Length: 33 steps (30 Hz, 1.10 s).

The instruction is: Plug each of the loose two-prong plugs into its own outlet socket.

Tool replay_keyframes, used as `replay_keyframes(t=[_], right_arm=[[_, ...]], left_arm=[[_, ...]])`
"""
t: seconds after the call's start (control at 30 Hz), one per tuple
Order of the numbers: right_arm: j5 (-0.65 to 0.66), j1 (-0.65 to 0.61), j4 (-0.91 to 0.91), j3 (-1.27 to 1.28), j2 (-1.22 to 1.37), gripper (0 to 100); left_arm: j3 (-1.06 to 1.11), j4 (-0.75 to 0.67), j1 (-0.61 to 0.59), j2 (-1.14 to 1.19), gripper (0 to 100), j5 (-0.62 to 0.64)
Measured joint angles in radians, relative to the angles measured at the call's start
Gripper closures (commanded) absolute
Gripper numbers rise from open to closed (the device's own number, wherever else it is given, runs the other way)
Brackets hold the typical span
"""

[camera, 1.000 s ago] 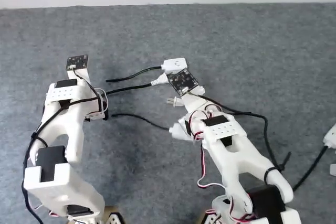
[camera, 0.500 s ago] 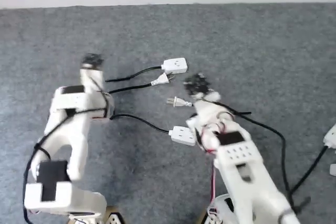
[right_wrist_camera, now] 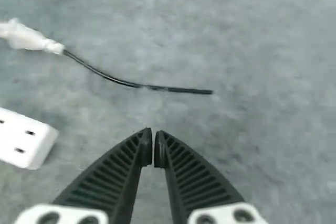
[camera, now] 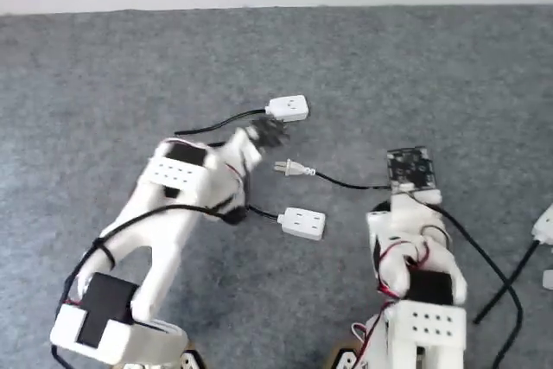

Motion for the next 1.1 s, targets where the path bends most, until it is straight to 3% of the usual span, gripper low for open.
replay_keyframes(t=[0.2, 0.4, 0.57, 0.77, 1.1], right_arm=[[0.041, 0.095, 0.044, 0.017, -0.051, 99.0], [0.084, 0.164, 0.049, 0.035, -0.051, 99.0], [0.091, 0.178, 0.049, 0.035, -0.055, 99.0], [0.091, 0.176, 0.049, 0.035, -0.055, 99.0], [0.091, 0.175, 0.049, 0.035, -0.055, 99.0]], left_arm=[[0.000, 0.112, 0.204, -0.107, 74, -0.215], [0.000, 0.109, 0.269, -0.180, 74, -0.298], [-0.018, 0.058, 0.281, -0.150, 74, -0.321], [-0.160, 0.046, 0.305, 0.046, 74, -0.322], [-0.408, 0.158, 0.344, 0.334, 74, -0.322]])
